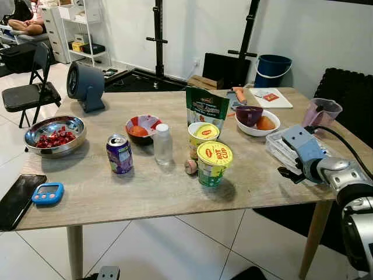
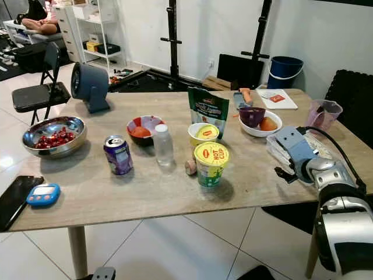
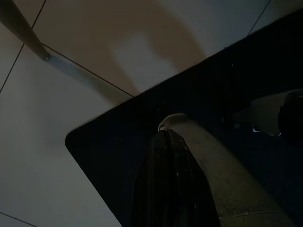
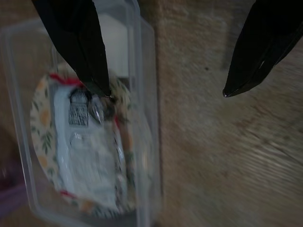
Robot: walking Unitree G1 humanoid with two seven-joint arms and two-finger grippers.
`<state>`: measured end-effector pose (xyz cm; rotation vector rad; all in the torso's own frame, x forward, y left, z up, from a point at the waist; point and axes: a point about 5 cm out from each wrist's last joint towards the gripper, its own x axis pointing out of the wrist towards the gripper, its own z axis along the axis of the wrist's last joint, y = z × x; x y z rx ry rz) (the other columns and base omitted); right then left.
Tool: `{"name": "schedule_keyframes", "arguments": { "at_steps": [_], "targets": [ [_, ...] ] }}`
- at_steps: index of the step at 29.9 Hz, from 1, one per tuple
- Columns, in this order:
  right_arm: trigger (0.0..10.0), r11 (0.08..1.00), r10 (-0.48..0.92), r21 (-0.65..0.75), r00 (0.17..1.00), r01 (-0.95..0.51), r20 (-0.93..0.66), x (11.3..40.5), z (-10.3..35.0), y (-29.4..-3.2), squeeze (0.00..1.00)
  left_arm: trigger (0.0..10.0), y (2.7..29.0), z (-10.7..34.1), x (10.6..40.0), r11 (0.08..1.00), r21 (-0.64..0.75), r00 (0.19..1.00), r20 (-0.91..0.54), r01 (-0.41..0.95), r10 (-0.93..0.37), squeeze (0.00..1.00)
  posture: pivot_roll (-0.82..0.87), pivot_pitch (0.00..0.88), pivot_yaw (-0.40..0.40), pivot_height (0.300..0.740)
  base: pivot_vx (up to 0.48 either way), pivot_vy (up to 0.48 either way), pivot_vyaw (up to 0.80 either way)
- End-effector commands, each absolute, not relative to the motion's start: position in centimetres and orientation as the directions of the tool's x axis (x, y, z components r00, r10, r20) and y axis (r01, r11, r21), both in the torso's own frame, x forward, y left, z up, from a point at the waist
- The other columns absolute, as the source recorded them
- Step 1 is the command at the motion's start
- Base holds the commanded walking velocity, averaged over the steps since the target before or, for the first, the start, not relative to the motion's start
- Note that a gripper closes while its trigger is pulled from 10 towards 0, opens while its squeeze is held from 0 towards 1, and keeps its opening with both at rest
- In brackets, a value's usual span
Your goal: Restocking fridge
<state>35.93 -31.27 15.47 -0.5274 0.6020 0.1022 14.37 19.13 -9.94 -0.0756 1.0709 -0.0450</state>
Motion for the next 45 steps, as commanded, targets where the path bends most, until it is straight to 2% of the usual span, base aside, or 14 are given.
{"name": "schedule_keyframes", "arguments": {
  "at_steps": [1, 10, 26, 34, 45],
  "targets": [
    [10.0, 0.873, -0.086, -0.439, 0.818, -0.214, -0.569, 35.7, 15.5, -31.8, 0.00, 10.0, 18.8, -10.1, 14.1, 0.996, -0.093, 0.471, -0.879, -0.006, -0.079, 0.00, 0.01, 0.000, -0.028, 0.740, 0.000, 0.000, 0.00],
    [10.0, 0.878, -0.132, -0.444, 0.799, -0.181, -0.587, 35.2, 15.3, -32.6, 0.00, 10.0, 18.7, -10.2, 13.9, 0.995, -0.096, 0.468, -0.880, -0.009, -0.080, 0.00, 0.01, 0.000, -0.036, 0.740, 0.000, 0.000, 0.00],
    [10.0, 0.838, -0.072, -0.428, 0.709, -0.339, -0.701, 34.9, 14.8, -32.2, 0.00, 10.0, 18.6, -10.2, 13.8, 0.995, -0.097, 0.467, -0.880, -0.011, -0.080, 0.00, 0.01, 0.000, -0.038, 0.740, 0.000, 0.000, 0.00],
    [10.0, 0.771, 0.070, -0.355, 0.625, -0.529, -0.778, 34.9, 14.9, -31.1, 0.00, 10.0, 18.7, -10.1, 13.9, 0.996, -0.093, 0.470, -0.879, -0.011, -0.077, 0.00, 0.01, 0.000, -0.034, 0.740, 0.000, 0.000, 0.00],
    [10.0, 0.694, 0.197, -0.296, 0.569, -0.657, -0.799, 35.3, 15.8, -29.7, 0.00, 10.0, 18.7, -10.2, 13.9, 0.996, -0.092, 0.466, -0.881, -0.011, -0.076, 0.00, 0.01, 0.000, -0.033, 0.740, 0.000, 0.000, 0.00]
  ]
}}
